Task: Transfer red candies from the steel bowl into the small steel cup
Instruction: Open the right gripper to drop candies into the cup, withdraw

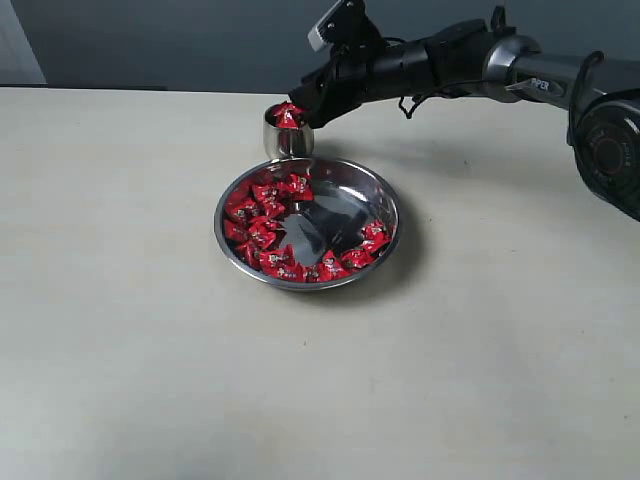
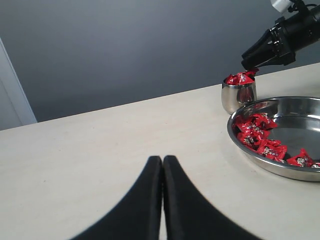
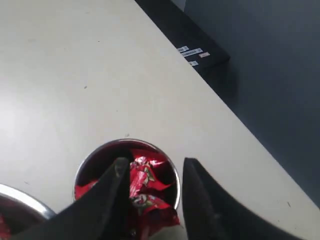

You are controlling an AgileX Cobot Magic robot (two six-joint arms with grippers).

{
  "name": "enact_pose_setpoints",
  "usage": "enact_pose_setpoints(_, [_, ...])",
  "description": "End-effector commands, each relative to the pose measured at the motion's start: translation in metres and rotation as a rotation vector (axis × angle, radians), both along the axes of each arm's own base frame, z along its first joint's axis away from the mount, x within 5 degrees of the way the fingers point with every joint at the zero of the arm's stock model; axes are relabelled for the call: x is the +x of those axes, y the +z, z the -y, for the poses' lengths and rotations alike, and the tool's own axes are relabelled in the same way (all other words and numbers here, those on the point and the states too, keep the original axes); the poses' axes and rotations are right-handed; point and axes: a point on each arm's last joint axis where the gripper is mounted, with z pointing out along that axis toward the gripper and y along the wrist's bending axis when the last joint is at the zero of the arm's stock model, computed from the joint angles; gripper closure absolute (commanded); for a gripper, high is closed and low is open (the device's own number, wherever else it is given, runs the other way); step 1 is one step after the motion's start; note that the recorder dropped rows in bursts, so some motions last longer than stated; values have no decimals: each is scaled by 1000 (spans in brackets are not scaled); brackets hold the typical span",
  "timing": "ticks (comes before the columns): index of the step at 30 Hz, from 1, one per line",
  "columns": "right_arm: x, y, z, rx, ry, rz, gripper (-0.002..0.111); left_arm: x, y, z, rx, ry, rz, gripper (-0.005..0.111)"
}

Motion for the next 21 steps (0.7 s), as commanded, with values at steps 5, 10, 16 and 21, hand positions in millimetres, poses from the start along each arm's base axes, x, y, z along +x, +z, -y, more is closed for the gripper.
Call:
enact_pose_setpoints(5, [5,10,-1,132,-69,-28,73,0,-1,0,-3,0,4,105])
enact_pose_setpoints(10, [7,24,-1,162,-58,-1,73,0,-1,0,-3,0,4,105])
enact_pose_setpoints(16, [3,47,-1,179,-37,29,86,0,-1,0,-3,0,4,105])
enact_pose_setpoints(21, [-4,59,11,69,9,-25,109,0,-1,0,-3,0,4,105])
